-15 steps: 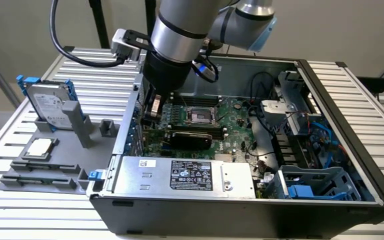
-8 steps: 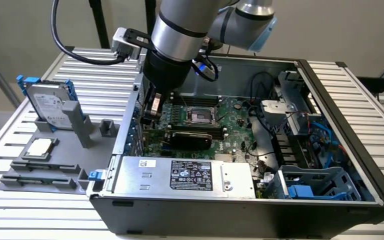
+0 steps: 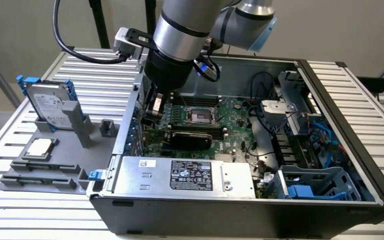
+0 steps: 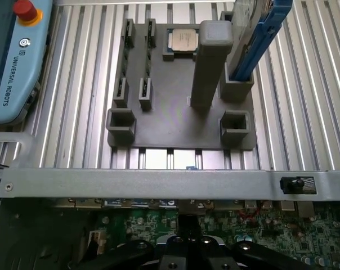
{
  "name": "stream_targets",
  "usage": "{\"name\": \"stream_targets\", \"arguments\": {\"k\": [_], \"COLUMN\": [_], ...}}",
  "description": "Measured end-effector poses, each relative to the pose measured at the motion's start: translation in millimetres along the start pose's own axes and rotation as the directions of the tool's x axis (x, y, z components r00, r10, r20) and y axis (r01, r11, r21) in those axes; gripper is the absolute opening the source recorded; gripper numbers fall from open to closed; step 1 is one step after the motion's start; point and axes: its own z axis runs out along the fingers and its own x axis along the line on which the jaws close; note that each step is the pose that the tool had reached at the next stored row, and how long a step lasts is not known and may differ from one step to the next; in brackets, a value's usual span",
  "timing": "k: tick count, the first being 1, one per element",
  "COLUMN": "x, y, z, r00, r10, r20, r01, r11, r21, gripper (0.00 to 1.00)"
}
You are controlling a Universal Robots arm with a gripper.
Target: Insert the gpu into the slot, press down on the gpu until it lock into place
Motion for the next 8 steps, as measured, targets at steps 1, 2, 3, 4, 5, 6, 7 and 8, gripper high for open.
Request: {"name": "stream_targets", "arguments": {"k": [1,2,3,4,5,6,7,8], "x": [0.3,0.9,1.5,2.0,2.4,2.7,2.7,2.7], "y": [-0.2,-0.3,-0.3,-0.3,-0.4,-0.4,-0.4,-0.5], "z": [0.0,0.0,0.0,0.1,0.2,0.3,0.3,0.3], "r00": [1.0000,1.0000,1.0000,1.0000,1.0000,1.0000,1.0000,1.0000], "r10": [0.000,0.001,0.001,0.001,0.001,0.001,0.002,0.004], "r20": [-0.0015,-0.0023,-0.0027,-0.0032,-0.0035,-0.0035,-0.0033,-0.0027], "r01": [0.000,-0.001,-0.001,-0.001,-0.001,-0.001,-0.002,-0.004], "r11": [1.0000,1.0000,1.0000,1.0000,1.0000,1.0000,1.0000,1.0000], "r21": [0.0001,0.0000,0.0001,0.0001,0.0002,0.0002,0.0001,0.0001], "gripper": [0.11,0.11,0.11,0.11,0.11,0.11,0.11,0.11]}}
